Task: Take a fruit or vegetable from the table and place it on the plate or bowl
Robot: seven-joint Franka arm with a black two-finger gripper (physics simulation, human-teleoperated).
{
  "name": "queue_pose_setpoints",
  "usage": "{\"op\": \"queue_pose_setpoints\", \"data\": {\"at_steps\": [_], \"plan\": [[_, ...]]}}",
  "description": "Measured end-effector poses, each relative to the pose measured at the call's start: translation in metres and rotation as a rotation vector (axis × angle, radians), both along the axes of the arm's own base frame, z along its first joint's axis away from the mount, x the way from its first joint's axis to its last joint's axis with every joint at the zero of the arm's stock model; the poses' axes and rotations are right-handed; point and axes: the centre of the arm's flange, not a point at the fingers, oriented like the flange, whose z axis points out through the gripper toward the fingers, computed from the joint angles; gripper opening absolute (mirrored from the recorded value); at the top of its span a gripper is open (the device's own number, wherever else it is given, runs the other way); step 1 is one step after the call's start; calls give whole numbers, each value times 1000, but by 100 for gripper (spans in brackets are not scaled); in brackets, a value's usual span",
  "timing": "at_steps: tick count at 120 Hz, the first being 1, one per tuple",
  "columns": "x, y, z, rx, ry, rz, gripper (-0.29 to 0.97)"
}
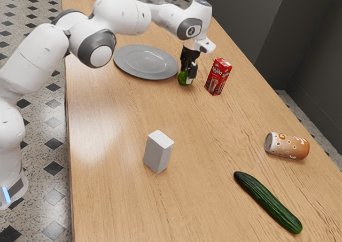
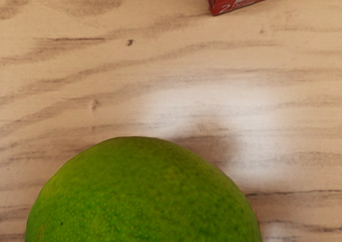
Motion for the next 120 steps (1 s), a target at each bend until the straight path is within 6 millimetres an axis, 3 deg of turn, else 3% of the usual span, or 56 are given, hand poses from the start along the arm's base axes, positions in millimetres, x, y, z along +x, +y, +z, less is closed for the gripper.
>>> {"op": "queue_pose_setpoints", "data": {"at_steps": [33, 52, 66, 81, 101, 120], "plan": [[2, 4, -14, -2, 6, -1, 67], [2, 4, -17, -3, 7, -3, 44], [3, 5, -16, 2, 5, -3, 39], [-3, 2, 17, 16, -26, -4, 41], [-38, -10, 70, 14, -47, 2, 41], [-60, 17, 79, 22, -33, 54, 42]]}}
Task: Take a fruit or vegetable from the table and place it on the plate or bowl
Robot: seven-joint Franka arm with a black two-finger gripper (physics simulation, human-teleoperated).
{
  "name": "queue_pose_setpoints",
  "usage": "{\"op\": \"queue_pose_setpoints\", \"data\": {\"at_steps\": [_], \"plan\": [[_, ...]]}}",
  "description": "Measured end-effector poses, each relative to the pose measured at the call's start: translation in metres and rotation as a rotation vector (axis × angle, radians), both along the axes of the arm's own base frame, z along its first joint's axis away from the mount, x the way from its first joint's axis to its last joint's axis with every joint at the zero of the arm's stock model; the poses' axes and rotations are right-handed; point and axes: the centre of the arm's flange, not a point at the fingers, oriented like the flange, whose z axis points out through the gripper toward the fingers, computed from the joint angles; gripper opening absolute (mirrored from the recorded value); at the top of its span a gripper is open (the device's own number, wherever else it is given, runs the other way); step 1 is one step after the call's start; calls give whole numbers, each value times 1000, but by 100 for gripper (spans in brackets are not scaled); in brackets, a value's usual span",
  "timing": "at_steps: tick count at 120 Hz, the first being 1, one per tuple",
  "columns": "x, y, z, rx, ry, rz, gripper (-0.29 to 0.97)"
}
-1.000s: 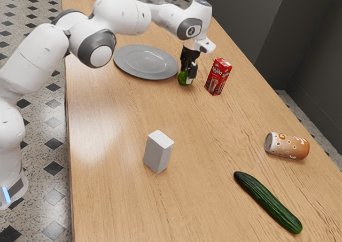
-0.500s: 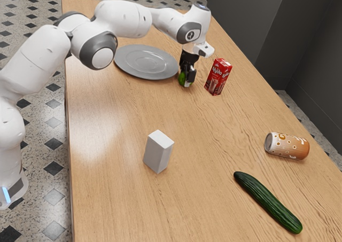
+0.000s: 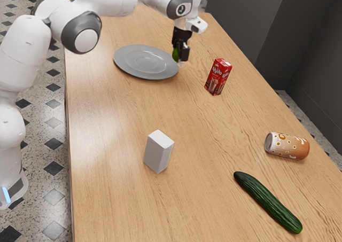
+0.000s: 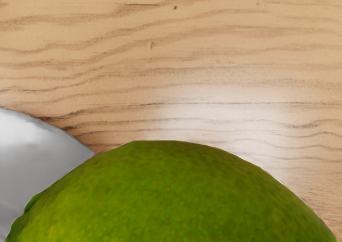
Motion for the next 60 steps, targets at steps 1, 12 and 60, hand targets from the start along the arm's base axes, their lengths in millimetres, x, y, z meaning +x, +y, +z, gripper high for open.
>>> {"op": "queue_pose_setpoints", "data": {"at_steps": [1, 12, 60], "plan": [[-1, 1, 0, 0, 1, 2, 42], [-24, 8, 2, -10, 17, 29, 42], [-85, 27, 12, -24, 6, 105, 42]]}}
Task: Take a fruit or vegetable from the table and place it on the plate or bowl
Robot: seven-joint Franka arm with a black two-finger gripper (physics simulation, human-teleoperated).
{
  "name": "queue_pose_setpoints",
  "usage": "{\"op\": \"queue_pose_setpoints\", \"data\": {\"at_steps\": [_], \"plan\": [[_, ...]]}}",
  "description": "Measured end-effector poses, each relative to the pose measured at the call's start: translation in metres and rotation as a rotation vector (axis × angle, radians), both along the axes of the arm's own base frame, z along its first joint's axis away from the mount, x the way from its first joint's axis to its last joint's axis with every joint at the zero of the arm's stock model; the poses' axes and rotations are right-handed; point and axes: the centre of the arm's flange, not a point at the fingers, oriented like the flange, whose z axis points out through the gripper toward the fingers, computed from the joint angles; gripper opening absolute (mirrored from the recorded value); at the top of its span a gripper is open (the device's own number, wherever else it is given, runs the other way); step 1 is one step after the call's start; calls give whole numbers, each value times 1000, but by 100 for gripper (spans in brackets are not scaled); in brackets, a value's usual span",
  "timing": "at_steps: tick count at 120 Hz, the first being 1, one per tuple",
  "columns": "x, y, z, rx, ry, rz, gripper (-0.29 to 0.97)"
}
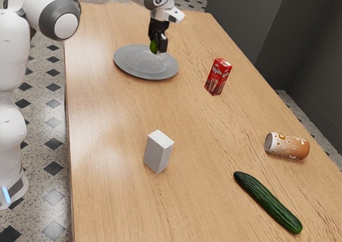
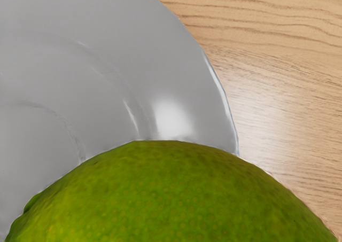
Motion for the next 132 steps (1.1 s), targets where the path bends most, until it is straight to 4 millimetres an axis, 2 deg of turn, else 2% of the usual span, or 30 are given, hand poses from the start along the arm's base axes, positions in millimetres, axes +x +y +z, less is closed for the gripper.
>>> {"op": "queue_pose_setpoints", "data": {"at_steps": [24, 50, 68, 84, 104, 132], "plan": [[-29, 20, 8, -2, -8, 53, 42], [-32, 23, 9, -1, -9, 61, 42], [-47, 29, 14, -2, -13, 82, 42], [-50, 30, 16, -2, -15, 85, 42], [-55, 28, 19, -4, -17, 84, 59], [-56, 27, 22, 0, -19, 80, 66]]}}
